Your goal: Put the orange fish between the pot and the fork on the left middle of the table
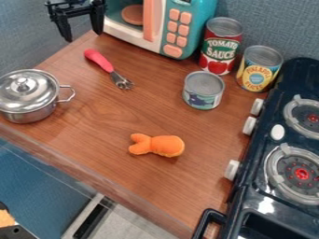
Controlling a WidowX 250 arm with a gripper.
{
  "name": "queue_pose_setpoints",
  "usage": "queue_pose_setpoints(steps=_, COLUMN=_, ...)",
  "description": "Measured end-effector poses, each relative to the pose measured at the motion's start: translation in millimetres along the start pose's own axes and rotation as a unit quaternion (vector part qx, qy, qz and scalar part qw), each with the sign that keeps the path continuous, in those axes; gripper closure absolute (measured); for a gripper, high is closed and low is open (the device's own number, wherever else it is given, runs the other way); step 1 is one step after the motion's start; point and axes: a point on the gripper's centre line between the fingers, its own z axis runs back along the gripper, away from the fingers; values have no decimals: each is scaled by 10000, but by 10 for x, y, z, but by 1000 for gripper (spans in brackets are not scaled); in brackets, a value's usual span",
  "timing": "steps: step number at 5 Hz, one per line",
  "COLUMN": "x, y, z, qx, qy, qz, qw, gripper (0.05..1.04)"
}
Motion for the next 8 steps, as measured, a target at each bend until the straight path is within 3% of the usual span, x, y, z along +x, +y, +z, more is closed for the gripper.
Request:
queue_pose_setpoints(steps=1, x=-37, y=29, z=-192, qx=107, qy=150, qz=51, qw=9998, gripper=84)
queue_pose_setpoints(steps=2, x=-224, y=83, z=-257, qx=123, qy=113, qz=343, qw=9993, gripper=84)
queue_pose_setpoints(steps=3, x=-404, y=45, z=-78, qx=0, qy=-224, qz=419, qw=9989, gripper=84)
queue_pose_setpoints(steps=4, x=-738, y=58, z=36, qx=26, qy=-445, qz=298, qw=9986, gripper=84)
queue_pose_setpoints(steps=5, x=-1216, y=3, z=163, qx=-163, qy=-612, qz=24, qw=9980, gripper=84)
queue_pose_setpoints(steps=6, x=-1760, y=-42, z=126, qx=-204, qy=-604, qz=-422, qw=9971, gripper=84)
queue_pose_setpoints(steps=7, x=-2154, y=-30, z=-27, qx=-109, qy=-426, qz=-758, qw=9962, gripper=84)
queue_pose_setpoints(steps=8, x=-2467, y=-30, z=-122, qx=-236, qy=-425, qz=-625, qw=9969, gripper=84)
